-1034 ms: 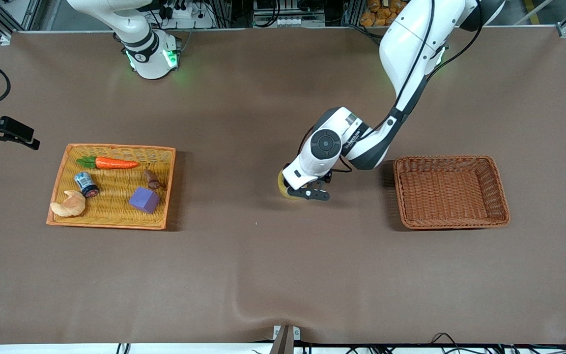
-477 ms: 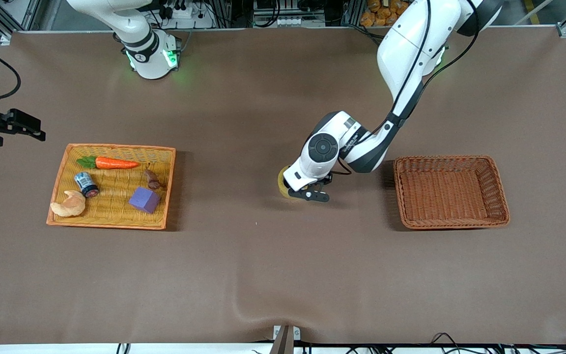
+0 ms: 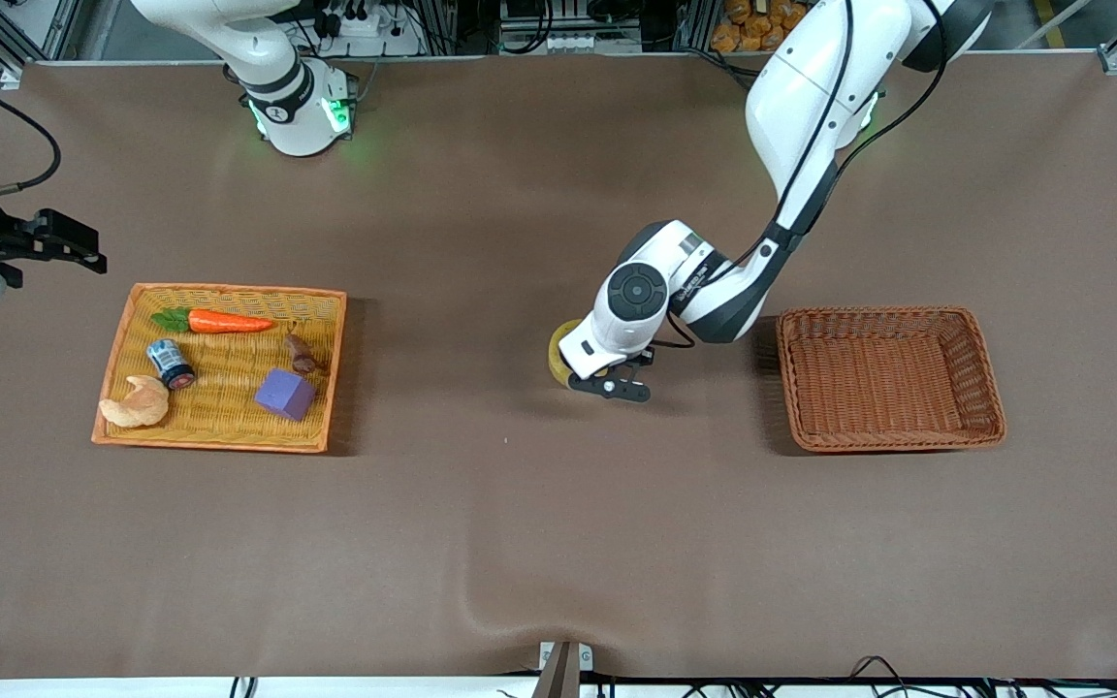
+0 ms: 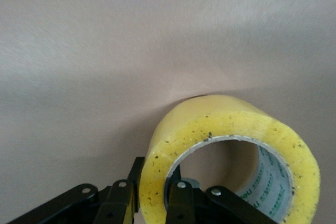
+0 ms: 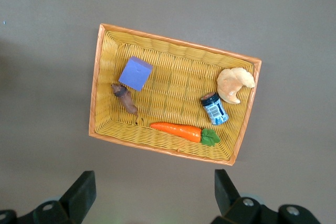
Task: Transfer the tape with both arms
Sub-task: 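Carry the tape roll with the left gripper into the brown basket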
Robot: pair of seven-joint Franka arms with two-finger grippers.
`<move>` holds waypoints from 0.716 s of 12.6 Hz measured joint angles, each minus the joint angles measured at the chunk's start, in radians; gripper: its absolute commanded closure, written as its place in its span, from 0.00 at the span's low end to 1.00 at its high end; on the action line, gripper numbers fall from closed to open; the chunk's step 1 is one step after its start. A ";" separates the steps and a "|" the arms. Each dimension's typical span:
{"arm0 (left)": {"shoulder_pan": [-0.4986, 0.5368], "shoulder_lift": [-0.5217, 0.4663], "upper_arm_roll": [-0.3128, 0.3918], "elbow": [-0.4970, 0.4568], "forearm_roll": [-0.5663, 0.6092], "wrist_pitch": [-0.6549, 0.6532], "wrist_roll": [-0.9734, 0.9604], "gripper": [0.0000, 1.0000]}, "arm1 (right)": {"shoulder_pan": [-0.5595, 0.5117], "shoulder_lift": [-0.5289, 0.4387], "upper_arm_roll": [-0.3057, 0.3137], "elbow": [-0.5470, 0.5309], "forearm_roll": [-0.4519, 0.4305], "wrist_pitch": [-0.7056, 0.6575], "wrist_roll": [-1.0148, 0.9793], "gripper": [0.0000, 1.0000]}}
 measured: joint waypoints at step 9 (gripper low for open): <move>0.312 -0.379 0.007 0.027 0.000 -0.402 0.226 1.00 | 0.000 0.003 -0.003 0.000 -0.001 0.039 0.000 0.00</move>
